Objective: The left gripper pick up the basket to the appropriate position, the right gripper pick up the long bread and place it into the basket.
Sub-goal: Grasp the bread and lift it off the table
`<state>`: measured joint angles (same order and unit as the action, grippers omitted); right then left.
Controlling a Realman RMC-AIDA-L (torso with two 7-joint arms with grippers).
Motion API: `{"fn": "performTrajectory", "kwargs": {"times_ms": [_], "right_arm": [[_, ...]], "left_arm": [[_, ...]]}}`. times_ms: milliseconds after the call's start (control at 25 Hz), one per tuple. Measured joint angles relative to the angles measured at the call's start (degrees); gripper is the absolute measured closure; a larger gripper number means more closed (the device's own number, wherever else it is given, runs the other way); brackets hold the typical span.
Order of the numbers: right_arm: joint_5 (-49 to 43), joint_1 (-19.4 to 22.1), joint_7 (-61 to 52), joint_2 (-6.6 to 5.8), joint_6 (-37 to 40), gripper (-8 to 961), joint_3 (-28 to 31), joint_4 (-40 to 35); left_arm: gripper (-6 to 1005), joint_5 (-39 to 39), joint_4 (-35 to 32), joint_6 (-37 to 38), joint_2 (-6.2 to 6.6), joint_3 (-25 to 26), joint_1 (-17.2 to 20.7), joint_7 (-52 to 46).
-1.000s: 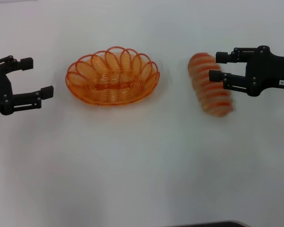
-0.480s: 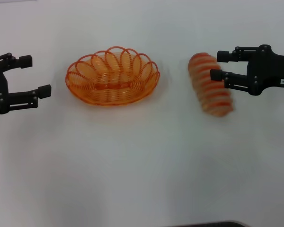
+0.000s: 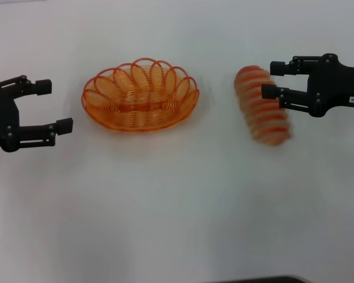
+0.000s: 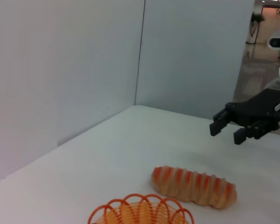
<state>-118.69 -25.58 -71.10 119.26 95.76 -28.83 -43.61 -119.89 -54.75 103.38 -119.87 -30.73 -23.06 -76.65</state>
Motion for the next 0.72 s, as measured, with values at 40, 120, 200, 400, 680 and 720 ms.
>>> {"fn": "performTrajectory", "kwargs": {"times_ms": [40, 120, 200, 400, 680, 720], "right_arm": [[0.0, 0.0, 0.0, 0.00, 0.0, 421, 0.0, 0.0], [-0.1, -0.1, 0.0, 0.00, 0.0, 421, 0.0, 0.0], [-0.1, -0.1, 0.0, 0.00, 0.0, 422, 0.0, 0.0], [0.0, -0.1, -0.2, -0.14, 0.1, 422, 0.3, 0.0], [1.3, -0.5, -4.7, -1.78, 2.8, 422, 0.6, -0.7], [1.7, -0.6, -6.0, -2.13, 3.6, 422, 0.6, -1.1]], "left_arm": [[111, -0.1, 0.0, 0.1, 0.00, 0.0, -0.1, 0.0], [111, -0.1, 0.0, 0.0, -0.01, 0.2, -0.1, -0.1], [111, -0.1, 0.1, -0.2, -0.02, 0.2, -0.1, -0.2], [111, -0.2, 0.2, -0.4, -0.02, 0.1, -0.1, -0.3], [111, -0.2, 1.0, -0.5, -0.07, 0.0, -0.4, -0.2], [111, -0.3, 1.3, -0.6, 0.00, 0.0, -0.5, -0.2]]}}
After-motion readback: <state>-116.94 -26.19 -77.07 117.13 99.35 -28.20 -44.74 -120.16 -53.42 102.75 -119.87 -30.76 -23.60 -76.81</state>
